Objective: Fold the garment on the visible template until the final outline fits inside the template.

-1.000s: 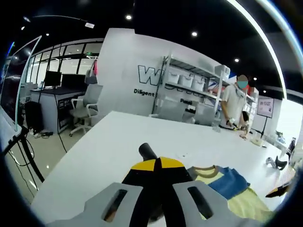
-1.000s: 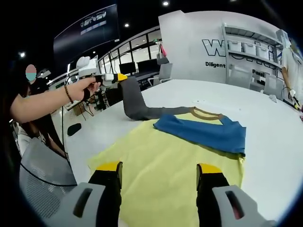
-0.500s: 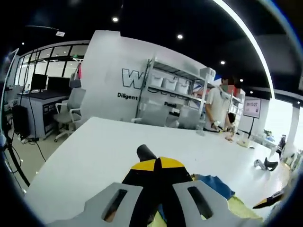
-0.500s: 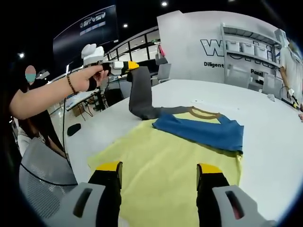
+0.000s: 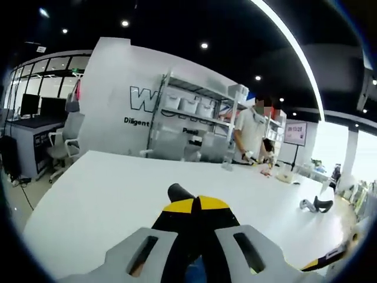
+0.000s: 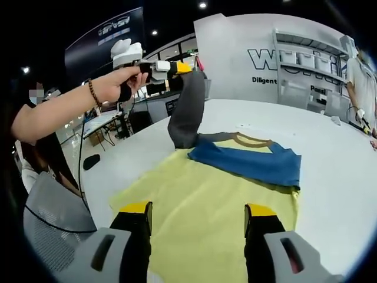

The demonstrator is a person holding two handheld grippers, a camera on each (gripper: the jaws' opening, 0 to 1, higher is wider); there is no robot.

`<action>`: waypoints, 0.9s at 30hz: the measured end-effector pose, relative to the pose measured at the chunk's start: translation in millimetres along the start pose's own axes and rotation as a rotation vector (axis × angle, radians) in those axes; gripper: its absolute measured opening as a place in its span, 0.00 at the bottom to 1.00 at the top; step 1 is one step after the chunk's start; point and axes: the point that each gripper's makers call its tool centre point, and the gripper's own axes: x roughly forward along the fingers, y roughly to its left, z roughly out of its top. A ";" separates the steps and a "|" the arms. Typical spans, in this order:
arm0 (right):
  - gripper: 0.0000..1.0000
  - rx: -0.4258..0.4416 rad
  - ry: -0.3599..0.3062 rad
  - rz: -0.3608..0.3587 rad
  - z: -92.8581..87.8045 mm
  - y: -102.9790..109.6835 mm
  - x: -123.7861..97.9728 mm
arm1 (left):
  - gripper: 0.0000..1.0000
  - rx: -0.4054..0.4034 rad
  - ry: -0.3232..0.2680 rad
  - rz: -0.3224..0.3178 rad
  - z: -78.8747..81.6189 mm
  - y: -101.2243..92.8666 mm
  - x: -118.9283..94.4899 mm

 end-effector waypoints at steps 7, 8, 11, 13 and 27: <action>0.61 0.003 0.007 -0.006 -2.8 -3.5 -0.7 | 0.00 0.012 0.043 -0.069 -23.1 -32.2 21.2; 0.61 0.003 0.009 -0.006 -3.2 -3.8 -0.7 | 0.00 0.009 0.044 -0.078 -25.1 -36.0 23.1; 0.61 0.006 0.014 -0.008 -4.3 -5.4 -0.5 | 0.00 0.025 0.060 -0.099 -35.6 -49.1 32.2; 0.60 0.005 0.015 -0.009 -4.3 -6.2 -0.8 | 0.00 0.030 0.066 -0.104 -41.0 -54.0 36.2; 0.60 0.021 0.036 -0.033 -11.2 -19.1 -4.5 | 0.00 0.011 0.159 -0.137 -101.3 -76.2 61.1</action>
